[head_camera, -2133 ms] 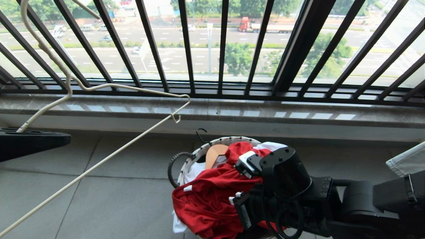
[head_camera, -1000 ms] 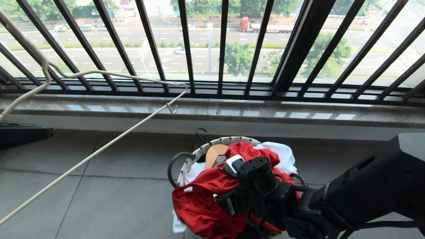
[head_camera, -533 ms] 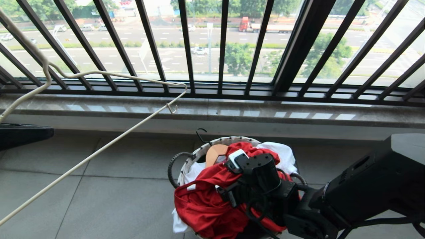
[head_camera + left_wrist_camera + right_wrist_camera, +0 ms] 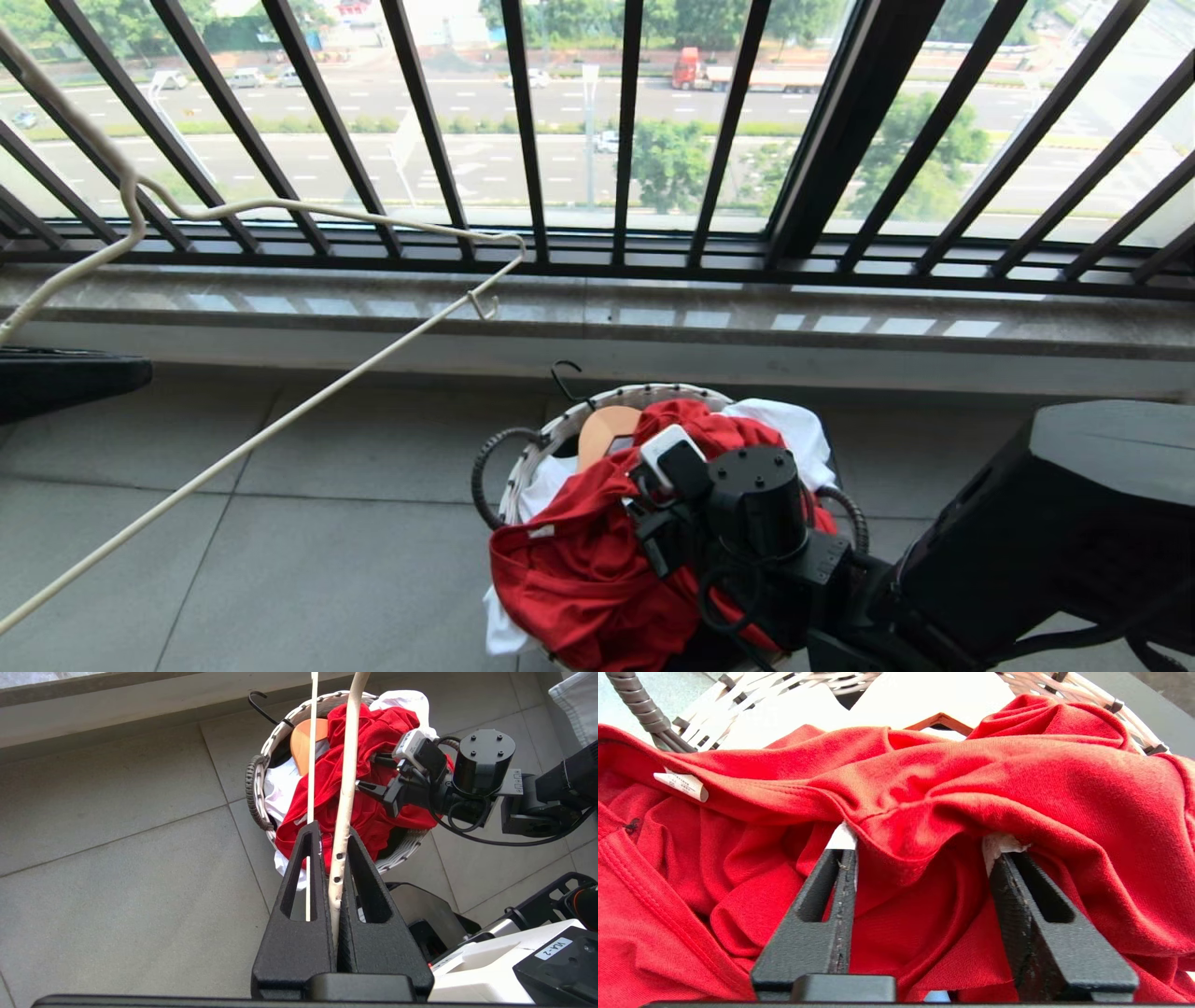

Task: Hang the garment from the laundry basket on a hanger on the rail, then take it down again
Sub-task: Pick up clothes from the basket

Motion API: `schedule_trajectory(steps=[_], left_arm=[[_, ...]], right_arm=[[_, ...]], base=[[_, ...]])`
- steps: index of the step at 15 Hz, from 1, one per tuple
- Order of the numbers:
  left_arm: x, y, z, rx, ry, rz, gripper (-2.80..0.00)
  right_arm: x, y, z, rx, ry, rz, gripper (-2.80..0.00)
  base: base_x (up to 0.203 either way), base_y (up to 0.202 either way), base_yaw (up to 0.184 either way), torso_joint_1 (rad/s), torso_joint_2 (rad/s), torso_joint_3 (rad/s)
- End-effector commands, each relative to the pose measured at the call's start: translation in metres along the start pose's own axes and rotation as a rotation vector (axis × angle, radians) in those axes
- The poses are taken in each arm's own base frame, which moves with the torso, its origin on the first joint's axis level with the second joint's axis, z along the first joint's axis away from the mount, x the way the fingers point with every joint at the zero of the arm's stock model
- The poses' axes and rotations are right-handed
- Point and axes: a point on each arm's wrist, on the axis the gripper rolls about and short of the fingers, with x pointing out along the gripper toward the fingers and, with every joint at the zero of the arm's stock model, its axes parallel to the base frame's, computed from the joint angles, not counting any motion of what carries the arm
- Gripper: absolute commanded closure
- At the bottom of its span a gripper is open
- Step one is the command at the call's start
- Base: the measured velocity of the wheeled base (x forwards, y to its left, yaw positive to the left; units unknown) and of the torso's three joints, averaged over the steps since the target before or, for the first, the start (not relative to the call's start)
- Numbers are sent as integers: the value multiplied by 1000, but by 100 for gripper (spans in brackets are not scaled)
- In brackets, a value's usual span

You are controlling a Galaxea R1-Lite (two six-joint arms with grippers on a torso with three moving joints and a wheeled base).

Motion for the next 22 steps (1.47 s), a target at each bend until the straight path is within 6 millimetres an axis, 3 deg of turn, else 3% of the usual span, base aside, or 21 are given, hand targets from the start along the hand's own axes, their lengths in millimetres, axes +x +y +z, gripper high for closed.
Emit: schedule_trajectory(steps=[1,8,13,17,22], left_arm=[[-1,0,0,-1,2,0,0],[-1,0,0,0,2,-1,0],[2,0,-2,2,13,-7,0],[4,0,-2,4,22,-10,0],[13,0,-5,22,62,-15,0]], right_arm=[[2,2,-5,-6,3,-2,0],[-4,-6,21,57,-181,-70,0],[-23,-5,52,193,-281,-6,0],[-20,5,66,219,-278,76,0],[-23,1,82,229,-276,87,0]], base=[[0,0,0,0,0,0],[0,0,0,0,0,0],[0,0,0,0,0,0],[0,0,0,0,0,0],[0,0,0,0,0,0]])
